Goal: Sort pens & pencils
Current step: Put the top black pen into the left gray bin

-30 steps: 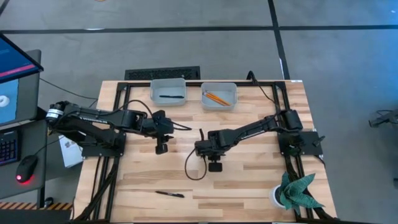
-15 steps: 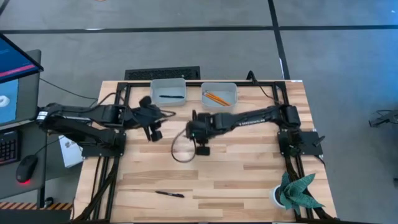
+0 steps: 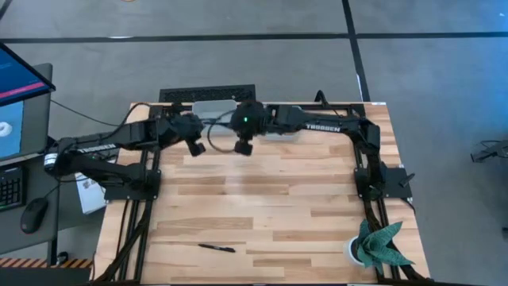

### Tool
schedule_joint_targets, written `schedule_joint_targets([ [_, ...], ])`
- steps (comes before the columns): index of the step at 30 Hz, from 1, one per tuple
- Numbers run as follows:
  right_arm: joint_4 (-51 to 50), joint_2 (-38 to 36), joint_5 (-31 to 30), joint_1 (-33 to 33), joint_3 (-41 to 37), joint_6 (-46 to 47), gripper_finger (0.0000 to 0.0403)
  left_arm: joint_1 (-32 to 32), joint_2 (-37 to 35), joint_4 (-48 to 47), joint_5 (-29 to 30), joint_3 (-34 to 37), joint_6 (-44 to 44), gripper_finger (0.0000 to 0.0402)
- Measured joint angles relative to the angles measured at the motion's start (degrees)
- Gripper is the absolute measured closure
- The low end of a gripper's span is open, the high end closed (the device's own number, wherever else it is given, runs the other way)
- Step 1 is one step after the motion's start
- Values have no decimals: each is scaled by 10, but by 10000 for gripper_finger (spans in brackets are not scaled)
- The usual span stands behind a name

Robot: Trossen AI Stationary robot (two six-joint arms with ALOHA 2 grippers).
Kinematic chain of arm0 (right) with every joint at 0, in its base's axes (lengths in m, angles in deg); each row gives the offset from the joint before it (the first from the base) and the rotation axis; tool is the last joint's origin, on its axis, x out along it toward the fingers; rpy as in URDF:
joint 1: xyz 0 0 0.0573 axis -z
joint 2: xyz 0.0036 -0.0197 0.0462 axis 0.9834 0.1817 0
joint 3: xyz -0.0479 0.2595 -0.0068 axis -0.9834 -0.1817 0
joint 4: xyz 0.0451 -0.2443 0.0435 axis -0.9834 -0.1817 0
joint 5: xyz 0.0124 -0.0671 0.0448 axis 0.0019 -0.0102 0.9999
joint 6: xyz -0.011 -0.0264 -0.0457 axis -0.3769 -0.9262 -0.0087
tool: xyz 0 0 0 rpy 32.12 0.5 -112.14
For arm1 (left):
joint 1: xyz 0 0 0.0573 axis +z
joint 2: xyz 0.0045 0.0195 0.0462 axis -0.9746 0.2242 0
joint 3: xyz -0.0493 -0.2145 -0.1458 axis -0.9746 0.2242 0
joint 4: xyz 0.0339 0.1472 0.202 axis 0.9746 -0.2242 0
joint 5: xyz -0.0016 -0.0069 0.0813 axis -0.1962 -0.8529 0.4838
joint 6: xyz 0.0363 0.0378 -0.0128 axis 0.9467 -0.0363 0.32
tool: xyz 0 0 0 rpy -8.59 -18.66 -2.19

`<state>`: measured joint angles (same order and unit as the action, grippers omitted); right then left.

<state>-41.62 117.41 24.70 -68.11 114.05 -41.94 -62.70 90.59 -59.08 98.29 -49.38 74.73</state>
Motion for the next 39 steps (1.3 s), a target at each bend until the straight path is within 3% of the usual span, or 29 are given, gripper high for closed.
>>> schedule_joint_targets([
  [9,122,0,3,33,5,4,334,143,2,46,-132,0,25,313],
  [16,181,0,3,33,5,50,334,190,3,34,-189,0,-19,313],
  [39,175,0,3,31,5,77,334,195,3,53,-180,0,-41,313],
])
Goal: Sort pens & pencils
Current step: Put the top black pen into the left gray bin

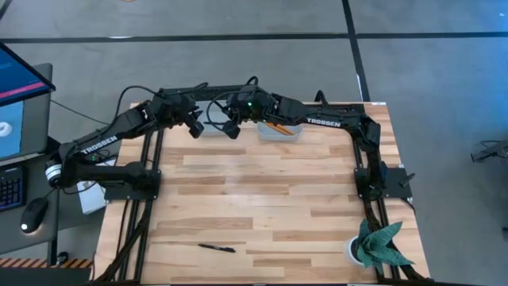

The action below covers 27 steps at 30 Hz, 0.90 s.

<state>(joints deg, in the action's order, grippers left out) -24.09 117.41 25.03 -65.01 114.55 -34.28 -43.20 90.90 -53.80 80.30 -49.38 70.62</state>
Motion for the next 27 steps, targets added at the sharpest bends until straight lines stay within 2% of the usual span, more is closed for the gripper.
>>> schedule_joint_targets([
  [7,2,0,0,-2,0,8,334,0,0,15,18,0,5,313],
  [10,2,0,0,-5,0,9,334,0,0,24,20,0,-26,312],
  [18,50,0,0,-6,0,3,334,0,0,76,6,0,-36,284],
  [22,80,0,0,-6,0,3,334,0,0,115,-12,0,-85,267],
  [27,102,0,0,-7,0,3,334,0,0,155,-52,0,-93,256],
])
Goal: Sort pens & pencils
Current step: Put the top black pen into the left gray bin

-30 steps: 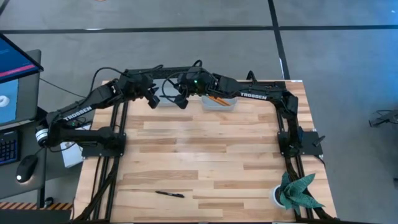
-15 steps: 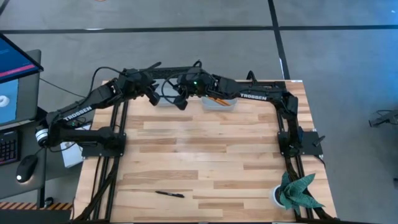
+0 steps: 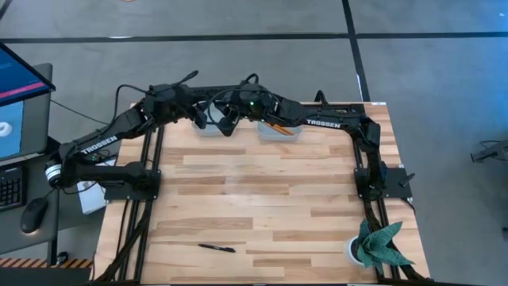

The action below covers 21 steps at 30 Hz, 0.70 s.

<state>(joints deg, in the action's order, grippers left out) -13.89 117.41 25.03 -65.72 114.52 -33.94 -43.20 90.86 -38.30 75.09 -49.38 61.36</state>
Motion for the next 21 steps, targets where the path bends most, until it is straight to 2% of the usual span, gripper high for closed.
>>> schedule_joint_targets([
  [2,5,0,0,0,0,0,334,0,-1,8,-37,-1,23,255],
  [4,5,0,0,0,0,0,334,0,-10,0,-49,-5,34,255],
  [15,13,0,0,2,0,-1,334,0,-94,-34,-29,-21,58,251],
  [21,57,0,0,-3,0,-1,334,0,-97,-53,-88,-21,53,209],
])
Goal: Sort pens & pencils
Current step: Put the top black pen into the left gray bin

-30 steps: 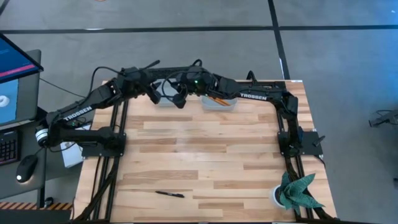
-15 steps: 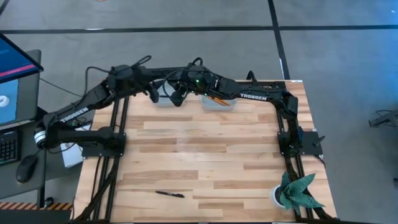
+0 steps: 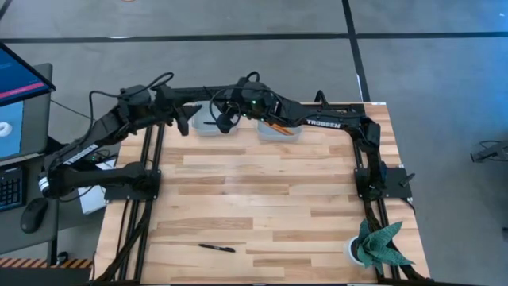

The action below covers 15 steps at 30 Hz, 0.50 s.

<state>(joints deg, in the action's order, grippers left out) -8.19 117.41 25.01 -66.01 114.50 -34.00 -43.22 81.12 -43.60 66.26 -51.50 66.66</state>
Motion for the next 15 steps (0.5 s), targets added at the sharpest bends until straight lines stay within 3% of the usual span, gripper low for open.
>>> schedule_joint_targets([
  [7,7,0,0,-12,0,-2,334,0,19,-1,4,0,-22,147],
  [15,8,0,0,-23,0,-19,334,0,23,5,-29,0,5,138],
])
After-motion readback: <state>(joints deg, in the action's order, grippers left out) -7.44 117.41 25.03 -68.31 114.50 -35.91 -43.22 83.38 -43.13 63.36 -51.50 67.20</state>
